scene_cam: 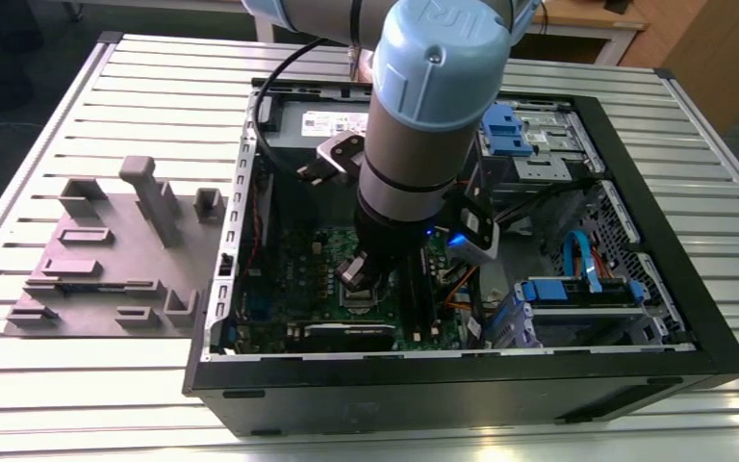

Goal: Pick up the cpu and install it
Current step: 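Install the first cpu locking lever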

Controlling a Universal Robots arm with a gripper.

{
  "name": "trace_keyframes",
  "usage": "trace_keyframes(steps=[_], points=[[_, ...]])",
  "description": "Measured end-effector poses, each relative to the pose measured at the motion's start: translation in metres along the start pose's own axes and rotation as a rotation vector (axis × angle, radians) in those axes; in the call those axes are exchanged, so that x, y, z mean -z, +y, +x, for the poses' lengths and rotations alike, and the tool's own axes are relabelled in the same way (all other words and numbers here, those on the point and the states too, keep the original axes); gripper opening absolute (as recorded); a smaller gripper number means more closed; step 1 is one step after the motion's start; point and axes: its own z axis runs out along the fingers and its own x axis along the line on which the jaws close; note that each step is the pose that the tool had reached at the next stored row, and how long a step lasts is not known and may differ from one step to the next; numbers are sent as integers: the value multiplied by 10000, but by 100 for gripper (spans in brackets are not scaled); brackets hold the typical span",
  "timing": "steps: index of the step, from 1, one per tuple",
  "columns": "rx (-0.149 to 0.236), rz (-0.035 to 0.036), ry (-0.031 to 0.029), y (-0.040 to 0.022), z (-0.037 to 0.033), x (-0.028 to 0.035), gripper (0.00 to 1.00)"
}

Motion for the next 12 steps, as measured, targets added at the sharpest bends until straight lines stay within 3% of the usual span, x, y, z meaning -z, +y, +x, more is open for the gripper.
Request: trace_keyframes(steps=[4,8,12], points=[[-1,-1,-3,-15,13,1,10],[3,-82,-85,-43,38,-15,10],[3,-115,-132,-60,54,-46,10]])
